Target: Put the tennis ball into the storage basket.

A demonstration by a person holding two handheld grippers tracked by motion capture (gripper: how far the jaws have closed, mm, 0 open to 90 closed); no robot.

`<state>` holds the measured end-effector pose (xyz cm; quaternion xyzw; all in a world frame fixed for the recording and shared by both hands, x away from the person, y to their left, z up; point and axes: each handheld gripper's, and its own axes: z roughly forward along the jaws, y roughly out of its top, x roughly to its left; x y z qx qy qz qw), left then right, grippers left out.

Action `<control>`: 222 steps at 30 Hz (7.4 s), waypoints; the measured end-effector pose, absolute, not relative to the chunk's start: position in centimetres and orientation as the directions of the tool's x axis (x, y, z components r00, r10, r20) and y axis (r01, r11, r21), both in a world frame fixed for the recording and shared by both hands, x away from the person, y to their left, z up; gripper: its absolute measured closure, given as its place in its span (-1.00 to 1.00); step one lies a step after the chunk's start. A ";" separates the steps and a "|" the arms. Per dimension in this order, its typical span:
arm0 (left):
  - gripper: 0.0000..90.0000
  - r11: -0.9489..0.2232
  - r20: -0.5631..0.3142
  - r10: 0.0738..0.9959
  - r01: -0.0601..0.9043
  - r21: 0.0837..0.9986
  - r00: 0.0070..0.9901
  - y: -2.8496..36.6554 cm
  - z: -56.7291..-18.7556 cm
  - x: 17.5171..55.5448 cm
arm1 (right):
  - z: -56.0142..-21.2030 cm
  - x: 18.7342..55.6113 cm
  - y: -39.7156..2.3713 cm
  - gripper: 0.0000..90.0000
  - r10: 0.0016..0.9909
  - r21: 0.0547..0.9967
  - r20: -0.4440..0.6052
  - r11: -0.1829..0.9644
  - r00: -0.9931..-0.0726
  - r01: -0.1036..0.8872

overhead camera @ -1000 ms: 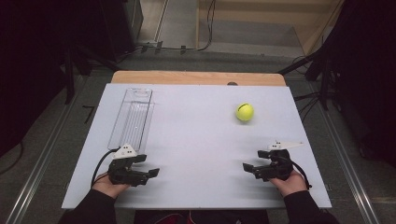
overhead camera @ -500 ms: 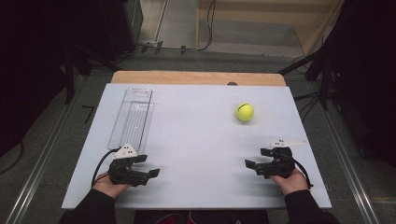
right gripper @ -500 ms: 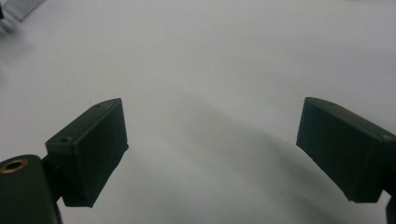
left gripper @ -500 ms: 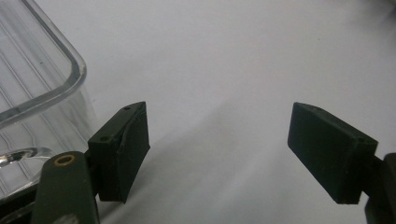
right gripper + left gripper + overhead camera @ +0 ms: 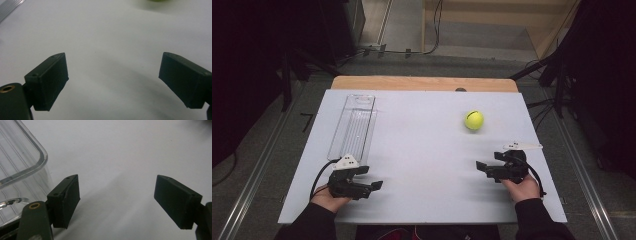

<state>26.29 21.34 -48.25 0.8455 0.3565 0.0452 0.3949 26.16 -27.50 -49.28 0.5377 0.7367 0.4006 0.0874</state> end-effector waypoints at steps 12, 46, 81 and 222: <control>-0.53 -0.425 -0.222 0.631 0.570 0.703 0.743 21.4 -48.2 26.4 | -48.3 27.1 -27.7 -1.00 0.899 0.699 0.256 0.083 -0.357 0.711; -0.53 -0.429 -0.223 0.628 0.571 0.700 0.745 21.3 -48.2 26.5 | -48.3 30.3 -27.3 -1.00 0.897 0.683 0.252 0.101 -0.363 0.723; -0.53 -0.421 -0.227 0.632 0.575 0.702 0.741 21.3 -48.2 26.5 | -45.6 33.9 -27.5 -1.00 0.895 0.677 0.238 0.126 -0.377 0.726; -0.53 -0.410 -0.228 0.641 0.579 0.705 0.732 21.9 -48.2 26.3 | -50.3 43.3 -25.4 -0.50 0.926 0.616 0.197 0.139 -0.323 0.776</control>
